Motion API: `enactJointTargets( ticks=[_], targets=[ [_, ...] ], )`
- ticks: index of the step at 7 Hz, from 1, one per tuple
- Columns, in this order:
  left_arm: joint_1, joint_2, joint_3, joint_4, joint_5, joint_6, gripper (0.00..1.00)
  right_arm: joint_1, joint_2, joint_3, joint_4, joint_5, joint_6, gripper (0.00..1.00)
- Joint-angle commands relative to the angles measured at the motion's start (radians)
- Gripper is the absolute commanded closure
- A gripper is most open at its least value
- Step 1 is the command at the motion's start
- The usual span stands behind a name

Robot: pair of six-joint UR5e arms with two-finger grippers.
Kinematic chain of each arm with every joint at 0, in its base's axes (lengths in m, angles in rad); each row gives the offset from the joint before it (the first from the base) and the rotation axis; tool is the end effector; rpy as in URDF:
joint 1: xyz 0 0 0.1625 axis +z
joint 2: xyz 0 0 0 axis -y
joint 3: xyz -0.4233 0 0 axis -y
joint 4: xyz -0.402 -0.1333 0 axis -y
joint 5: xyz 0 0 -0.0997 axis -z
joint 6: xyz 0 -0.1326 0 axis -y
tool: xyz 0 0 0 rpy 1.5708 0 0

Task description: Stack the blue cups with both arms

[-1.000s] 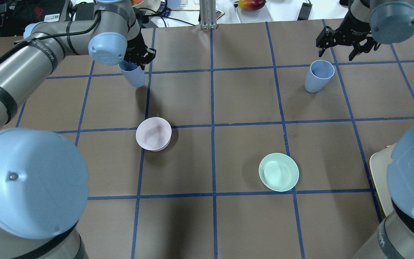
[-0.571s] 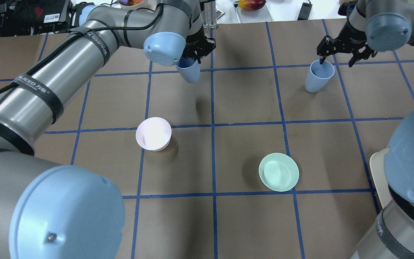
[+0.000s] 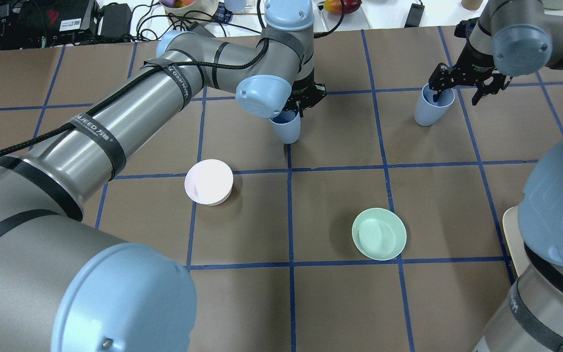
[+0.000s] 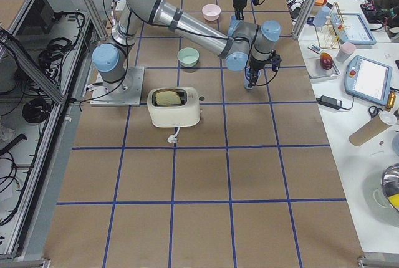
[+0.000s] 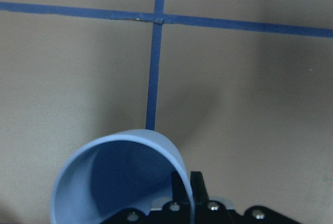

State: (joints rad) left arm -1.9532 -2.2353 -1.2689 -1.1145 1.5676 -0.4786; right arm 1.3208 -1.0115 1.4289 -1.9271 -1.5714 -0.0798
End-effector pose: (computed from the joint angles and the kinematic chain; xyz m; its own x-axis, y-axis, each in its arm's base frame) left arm -0.4034 -0.6446 0.2304 -0.9945 -0.0939 0.0459 -0.0974 0.9919 -0.0816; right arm -0.0400 -0.6952 0.2199 -0.9855 0.1695 -0.0043 0.1689 0.9837 0.0609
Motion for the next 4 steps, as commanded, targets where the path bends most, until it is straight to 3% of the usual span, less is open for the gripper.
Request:
enactJointTargets(
  ticks=[1, 2, 4],
  targets=[
    [-0.001, -0.014, 0.000, 0.005, 0.003, -0.015, 0.71, 0.000, 0.022, -0.004, -0.003, 0.007, -0.001, 0.72],
    [0.000, -0.010, 0.003, 0.008, 0.008, -0.012, 0.01, 0.000, 0.022, -0.005, -0.001, 0.001, -0.001, 1.00],
    [0.043, 0.069, 0.026, -0.057, 0.000, -0.002, 0.00, 0.000, 0.017, -0.018, 0.000, 0.011, 0.000, 1.00]
  ],
)
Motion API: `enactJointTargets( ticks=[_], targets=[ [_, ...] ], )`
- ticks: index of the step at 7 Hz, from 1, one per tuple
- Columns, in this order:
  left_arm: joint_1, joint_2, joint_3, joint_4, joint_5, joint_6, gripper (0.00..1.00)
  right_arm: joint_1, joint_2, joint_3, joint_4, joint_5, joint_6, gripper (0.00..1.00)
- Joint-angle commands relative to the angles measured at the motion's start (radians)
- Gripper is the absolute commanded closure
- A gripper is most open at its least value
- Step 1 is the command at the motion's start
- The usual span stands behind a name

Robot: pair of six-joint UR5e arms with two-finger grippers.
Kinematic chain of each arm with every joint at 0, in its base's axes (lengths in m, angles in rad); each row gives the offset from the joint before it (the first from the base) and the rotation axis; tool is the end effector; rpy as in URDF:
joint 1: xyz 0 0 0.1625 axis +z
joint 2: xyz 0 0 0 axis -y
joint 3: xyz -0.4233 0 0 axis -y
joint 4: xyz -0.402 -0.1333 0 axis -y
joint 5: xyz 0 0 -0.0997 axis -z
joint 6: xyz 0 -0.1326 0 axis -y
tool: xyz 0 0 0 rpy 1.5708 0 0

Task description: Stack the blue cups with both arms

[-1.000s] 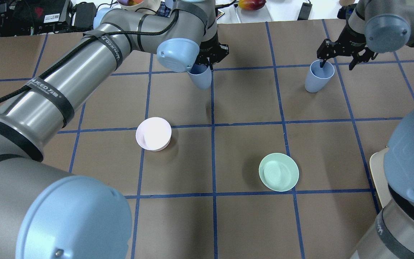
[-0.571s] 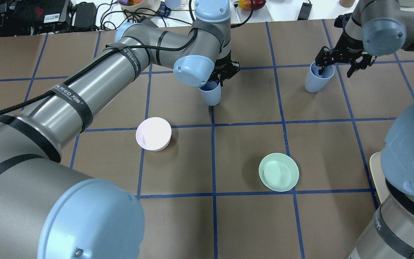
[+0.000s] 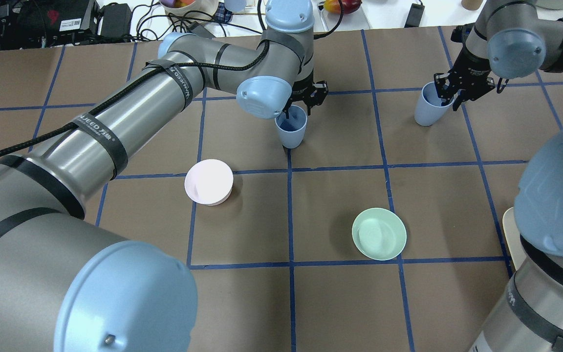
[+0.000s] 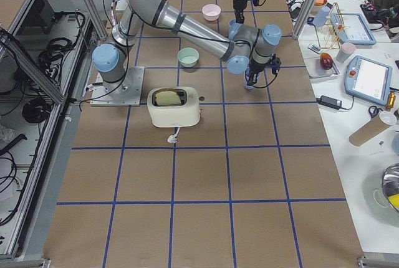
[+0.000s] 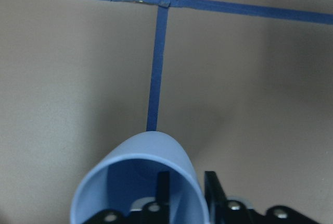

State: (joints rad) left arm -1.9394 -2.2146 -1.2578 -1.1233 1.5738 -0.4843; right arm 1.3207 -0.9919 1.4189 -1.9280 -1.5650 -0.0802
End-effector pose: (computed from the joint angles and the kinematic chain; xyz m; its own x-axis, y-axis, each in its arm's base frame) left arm -0.3938 -0.6506 0.2504 -0.9923 -0.1128 0.0516 -0.1177 0.9875 -0.1044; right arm -0.0403 -0.6995 0.2111 -0.9854 0.1697 -0.0114 0.1685 0.9833 0.0690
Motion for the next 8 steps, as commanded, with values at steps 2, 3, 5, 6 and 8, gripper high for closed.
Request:
enactJointTargets(
  ticks=[2, 3, 5, 6, 8],
  targets=[
    [0.106, 0.207, 0.026, -0.214, -0.031, 0.024, 0.00, 0.006, -0.027, -0.072, 0.073, 0.008, 0.017, 1.00],
    [0.129, 0.286, 0.005, -0.243, -0.032, 0.026, 0.00, 0.026, -0.057, -0.104, 0.146, 0.064, 0.055, 1.00],
    [0.154, 0.451, -0.180, -0.277, -0.023, 0.097, 0.00, 0.172, -0.131, -0.132, 0.239, 0.126, 0.245, 1.00],
    [0.180, 0.528, -0.269, -0.270, -0.021, 0.174, 0.00, 0.263, -0.151, -0.132, 0.239, 0.128, 0.369, 1.00],
    [0.279, 0.575, -0.272, -0.292, -0.024, 0.410, 0.00, 0.404, -0.146, -0.130, 0.235, 0.131, 0.569, 1.00]
  ],
)
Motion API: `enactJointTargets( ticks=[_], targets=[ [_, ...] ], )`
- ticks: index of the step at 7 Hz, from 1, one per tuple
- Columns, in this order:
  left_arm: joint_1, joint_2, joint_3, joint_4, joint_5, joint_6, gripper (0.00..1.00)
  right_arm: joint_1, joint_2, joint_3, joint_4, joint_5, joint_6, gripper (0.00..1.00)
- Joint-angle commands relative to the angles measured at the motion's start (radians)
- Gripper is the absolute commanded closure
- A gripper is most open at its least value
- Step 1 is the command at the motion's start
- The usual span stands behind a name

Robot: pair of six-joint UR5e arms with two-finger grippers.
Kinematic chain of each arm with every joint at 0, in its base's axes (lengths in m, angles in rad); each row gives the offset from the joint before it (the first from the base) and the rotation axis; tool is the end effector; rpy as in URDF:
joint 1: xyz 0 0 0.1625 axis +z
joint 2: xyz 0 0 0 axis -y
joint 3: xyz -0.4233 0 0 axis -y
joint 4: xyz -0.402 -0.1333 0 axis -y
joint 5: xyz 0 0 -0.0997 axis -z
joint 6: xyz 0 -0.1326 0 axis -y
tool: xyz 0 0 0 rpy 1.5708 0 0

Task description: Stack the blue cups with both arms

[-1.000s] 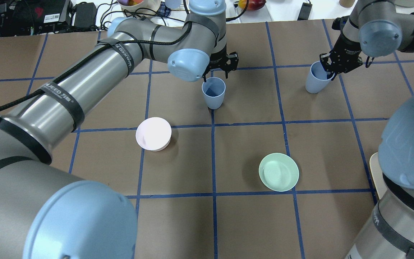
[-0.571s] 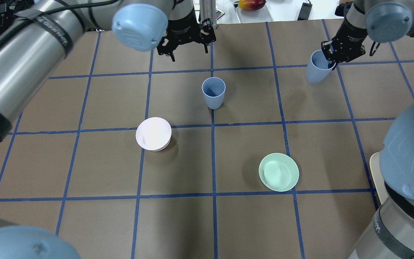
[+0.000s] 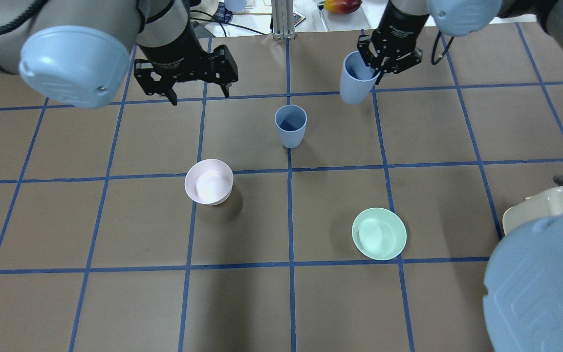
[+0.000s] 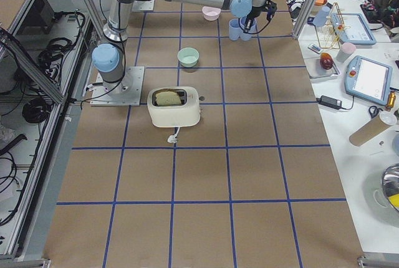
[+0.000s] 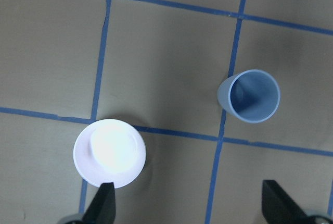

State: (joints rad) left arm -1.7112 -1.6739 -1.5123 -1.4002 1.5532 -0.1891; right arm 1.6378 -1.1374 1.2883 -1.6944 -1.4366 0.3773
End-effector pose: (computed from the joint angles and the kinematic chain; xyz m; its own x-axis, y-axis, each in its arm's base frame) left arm -0.2128 -0.5362 0.4466 -0.9982 -0.0451 0.0408 -0.0497 0.9915 -0.1201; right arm 0.1956 -0.6597 0.3522 -0.9441 0.3092 -0.1143 0.3021 0.9503 0.0746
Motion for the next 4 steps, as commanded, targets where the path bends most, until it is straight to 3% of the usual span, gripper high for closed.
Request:
enactJointTargets(
  ticks=[1, 4],
  targets=[
    [0.064, 0.036, -0.014, -0.016, -0.005, 0.122, 0.00, 0.137, -0.001, 0.003, 0.001, 0.004, 0.183, 1.00],
    [0.065, 0.036, -0.014, -0.014, -0.002, 0.123, 0.00, 0.189, 0.024, 0.000, -0.051, 0.001, 0.250, 1.00]
  ],
)
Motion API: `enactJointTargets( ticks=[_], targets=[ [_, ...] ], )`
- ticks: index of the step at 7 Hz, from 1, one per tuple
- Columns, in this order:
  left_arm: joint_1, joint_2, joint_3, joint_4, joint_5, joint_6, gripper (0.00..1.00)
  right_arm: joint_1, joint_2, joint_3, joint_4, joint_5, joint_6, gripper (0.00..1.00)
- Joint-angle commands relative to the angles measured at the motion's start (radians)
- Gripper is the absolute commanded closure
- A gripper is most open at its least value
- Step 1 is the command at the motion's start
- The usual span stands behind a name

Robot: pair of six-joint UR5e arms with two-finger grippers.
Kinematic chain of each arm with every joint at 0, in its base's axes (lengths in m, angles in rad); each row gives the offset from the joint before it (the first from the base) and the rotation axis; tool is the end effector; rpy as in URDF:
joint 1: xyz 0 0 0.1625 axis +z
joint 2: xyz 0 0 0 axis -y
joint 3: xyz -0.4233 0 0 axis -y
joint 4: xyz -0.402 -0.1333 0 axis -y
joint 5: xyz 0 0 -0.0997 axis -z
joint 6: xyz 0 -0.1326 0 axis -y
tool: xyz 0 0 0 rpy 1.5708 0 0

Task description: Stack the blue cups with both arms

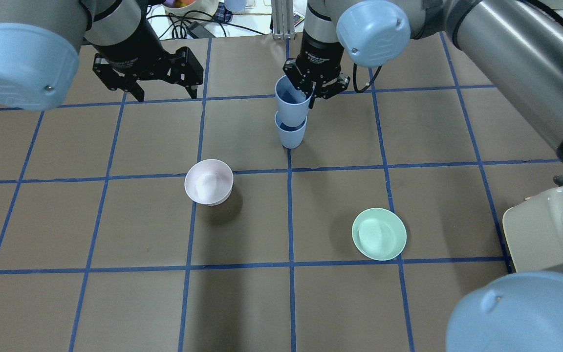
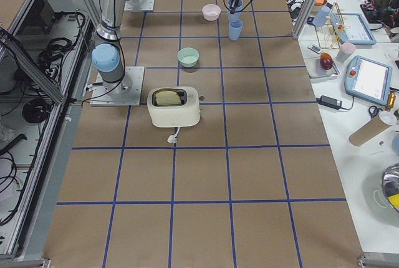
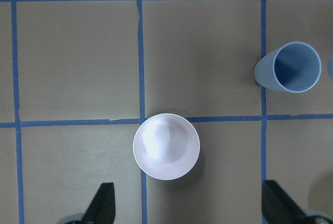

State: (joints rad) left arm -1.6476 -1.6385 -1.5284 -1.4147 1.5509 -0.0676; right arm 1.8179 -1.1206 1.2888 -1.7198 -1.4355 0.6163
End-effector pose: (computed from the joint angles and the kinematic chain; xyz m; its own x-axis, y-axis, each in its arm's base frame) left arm -0.1775 -0.5346 0.4562 -0.9995 0.0123 0.0285 0.0086 0.9916 -0.1288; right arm 0.3124 -0.6201 0.3430 -0.9259 0.3646 -0.0990 0.3561 0.9297 0.0936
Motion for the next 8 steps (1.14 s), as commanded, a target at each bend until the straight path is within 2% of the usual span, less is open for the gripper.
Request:
enactJointTargets(
  ticks=[1, 6, 8],
  targets=[
    [0.002, 0.000, 0.005, 0.000, -0.002, -0.004, 0.00, 0.009, 0.027, 0.000, -0.041, -0.002, 0.011, 1.00],
    [0.002, -0.001, 0.007, -0.007, 0.001, -0.005, 0.00, 0.009, 0.048, 0.004, -0.044, -0.013, 0.013, 1.00],
    [0.000, 0.000, 0.007, -0.015, 0.001, -0.005, 0.00, 0.008, 0.050, 0.000, -0.053, -0.017, 0.005, 0.07]
  ],
)
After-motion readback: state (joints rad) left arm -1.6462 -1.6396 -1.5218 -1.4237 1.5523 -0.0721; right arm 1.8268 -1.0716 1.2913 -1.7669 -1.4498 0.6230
